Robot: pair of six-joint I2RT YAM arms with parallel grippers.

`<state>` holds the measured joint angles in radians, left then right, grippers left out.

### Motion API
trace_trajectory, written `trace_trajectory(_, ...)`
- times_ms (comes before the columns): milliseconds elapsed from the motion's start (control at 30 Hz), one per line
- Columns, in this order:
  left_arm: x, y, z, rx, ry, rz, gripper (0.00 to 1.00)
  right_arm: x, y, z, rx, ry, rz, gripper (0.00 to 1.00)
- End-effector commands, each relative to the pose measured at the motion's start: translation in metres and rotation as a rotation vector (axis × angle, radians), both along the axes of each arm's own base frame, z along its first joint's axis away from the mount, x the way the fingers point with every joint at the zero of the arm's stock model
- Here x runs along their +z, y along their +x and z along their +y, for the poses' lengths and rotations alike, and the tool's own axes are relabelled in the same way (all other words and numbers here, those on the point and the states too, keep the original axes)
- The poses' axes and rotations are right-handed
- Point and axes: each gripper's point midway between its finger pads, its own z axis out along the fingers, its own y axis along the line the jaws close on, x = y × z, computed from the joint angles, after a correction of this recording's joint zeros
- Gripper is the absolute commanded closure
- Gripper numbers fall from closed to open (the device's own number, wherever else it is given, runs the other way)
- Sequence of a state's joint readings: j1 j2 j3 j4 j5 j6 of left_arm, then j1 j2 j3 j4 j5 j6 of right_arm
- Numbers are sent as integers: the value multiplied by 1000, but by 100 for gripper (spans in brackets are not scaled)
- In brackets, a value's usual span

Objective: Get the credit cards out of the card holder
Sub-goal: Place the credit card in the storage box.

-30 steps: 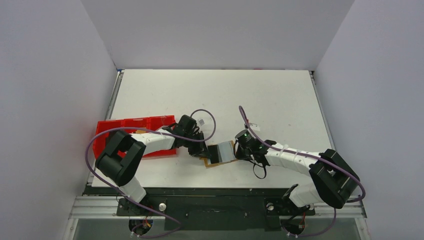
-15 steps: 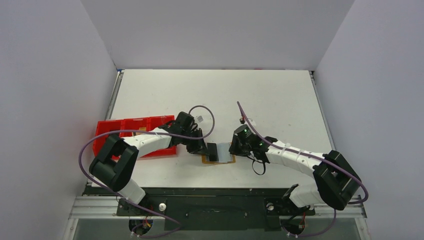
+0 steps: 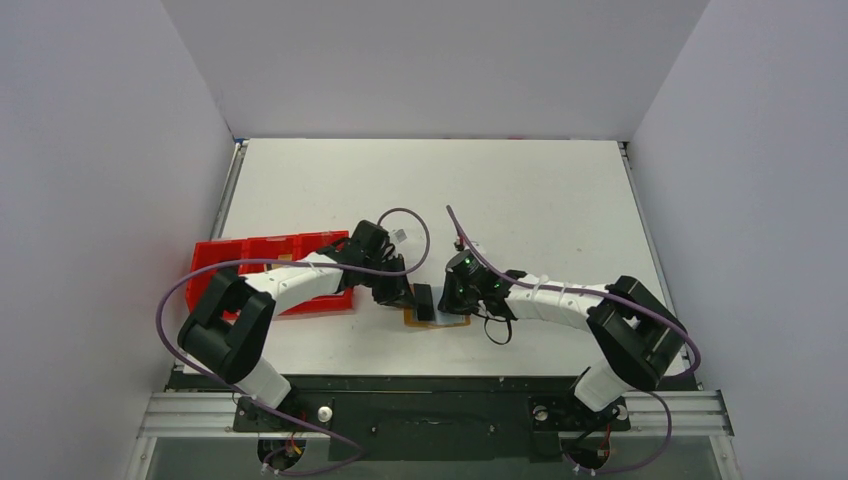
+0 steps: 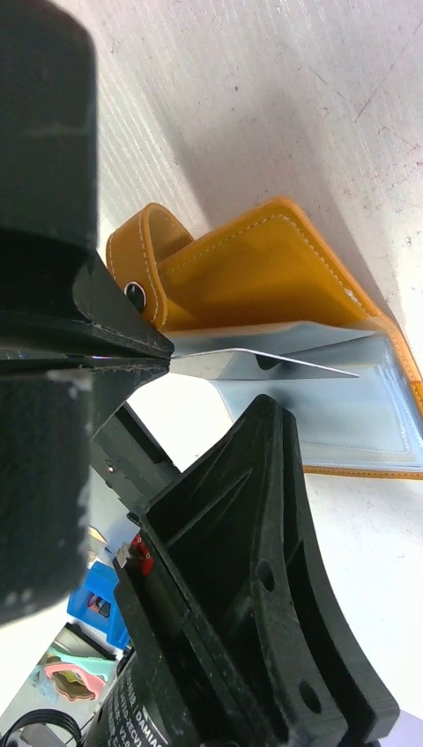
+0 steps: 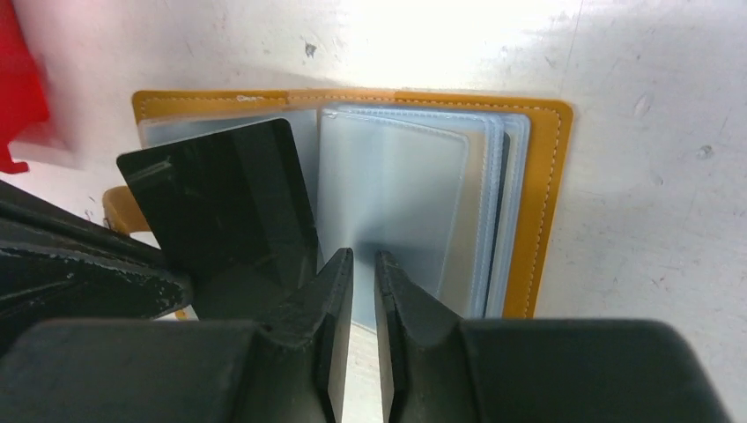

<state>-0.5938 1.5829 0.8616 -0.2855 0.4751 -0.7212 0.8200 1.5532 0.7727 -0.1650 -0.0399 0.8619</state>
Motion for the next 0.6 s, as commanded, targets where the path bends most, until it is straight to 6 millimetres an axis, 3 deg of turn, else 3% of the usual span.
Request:
trace_trajectory(0,24,13,-1,-4,-20,-79,100,-2,11,-1,-46,19,-15,88)
trace_trajectory(133,28,14,2,-3,-21,-88,100,-12,8,-11,-67,6,0,90)
trace_trajectory(367,36,18,8,1,-24,-106,100,-8,10,-15,-79,26,-10,90)
trace_trajectory(433,39,18,8,-1,-31,-111,100,-1,12,-12,-74,43,-21,88)
trace_trajectory(567,50,20,6,-9,-76,-125,100,24,21,-5,-62,122,-57,75)
